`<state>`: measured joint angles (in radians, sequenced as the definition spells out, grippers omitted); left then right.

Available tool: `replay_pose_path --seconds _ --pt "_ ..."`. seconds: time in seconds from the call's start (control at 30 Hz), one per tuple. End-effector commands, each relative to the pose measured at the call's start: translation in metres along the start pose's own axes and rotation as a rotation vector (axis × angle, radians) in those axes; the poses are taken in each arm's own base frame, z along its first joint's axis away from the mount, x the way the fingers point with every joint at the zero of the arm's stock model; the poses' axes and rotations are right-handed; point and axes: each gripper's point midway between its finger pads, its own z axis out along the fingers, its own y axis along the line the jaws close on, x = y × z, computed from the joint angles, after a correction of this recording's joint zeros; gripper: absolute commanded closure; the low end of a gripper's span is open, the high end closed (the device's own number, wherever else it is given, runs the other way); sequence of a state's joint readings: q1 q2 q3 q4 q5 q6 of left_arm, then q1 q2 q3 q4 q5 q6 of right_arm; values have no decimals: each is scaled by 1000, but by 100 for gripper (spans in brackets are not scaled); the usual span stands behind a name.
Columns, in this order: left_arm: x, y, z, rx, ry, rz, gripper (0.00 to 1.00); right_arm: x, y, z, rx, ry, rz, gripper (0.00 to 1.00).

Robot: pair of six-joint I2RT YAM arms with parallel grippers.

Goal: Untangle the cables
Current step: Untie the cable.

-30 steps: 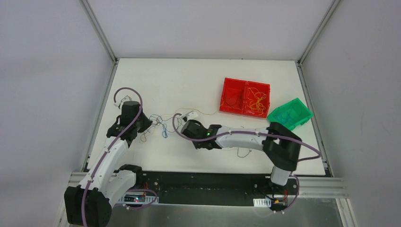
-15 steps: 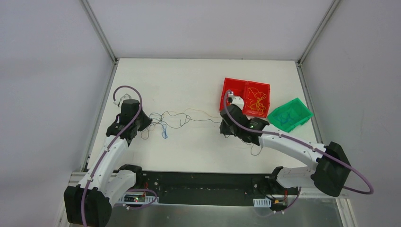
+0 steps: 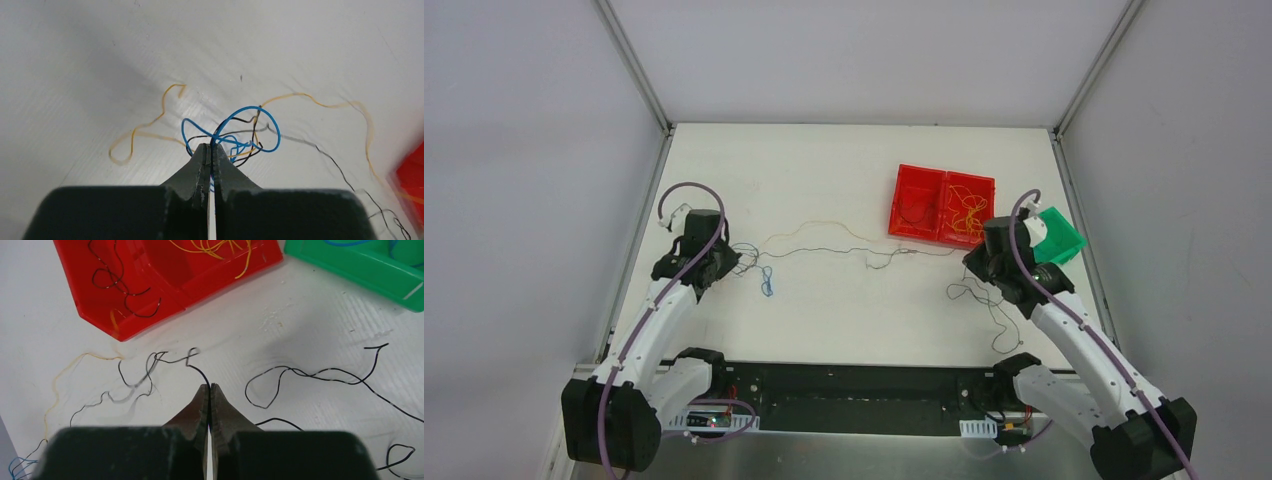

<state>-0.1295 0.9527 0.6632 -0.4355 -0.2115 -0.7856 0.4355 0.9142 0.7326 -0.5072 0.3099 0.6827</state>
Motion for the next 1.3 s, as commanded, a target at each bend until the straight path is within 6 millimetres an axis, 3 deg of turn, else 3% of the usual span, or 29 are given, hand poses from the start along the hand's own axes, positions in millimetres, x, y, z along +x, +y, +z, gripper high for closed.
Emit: replay_pose_path --seconds 0.0,0.1,0.27,0.47,0.6,0.83,1.07,1.17,1.2,1.27 --pt "-20 2 -7 -45 -64 -48 100 4 -13 -5 9 39 36 100" --pt "-27 6 -9 -72 -87 -51 100 0 -20 -4 30 28 65 100" --pt "-31 -8 -15 -19 -64 4 100 6 -3 -6 -58 87 34 100" --pt "-46 23 -19 -150 -149 -116 100 -30 -33 -16 99 -74 68 100" --pt "-54 40 -18 -209 -155 -235 100 -51 -66 -26 288 -164 115 100" --pt "-58 30 -15 -185 -118 -187 100 -47 -42 -29 140 -131 98 100" --pt "-58 25 -24 -124 -132 -161 100 -27 -9 -28 -48 -5 27 100" --pt "-56 14 -26 -65 -104 -134 89 -17 9 -29 -141 56 23 100" --pt "-54 9 -26 -43 -88 -119 82 -15 12 -29 -154 69 21 100" --pt "-52 0 -27 -4 -59 -92 56 -13 15 -29 -167 86 13 100"
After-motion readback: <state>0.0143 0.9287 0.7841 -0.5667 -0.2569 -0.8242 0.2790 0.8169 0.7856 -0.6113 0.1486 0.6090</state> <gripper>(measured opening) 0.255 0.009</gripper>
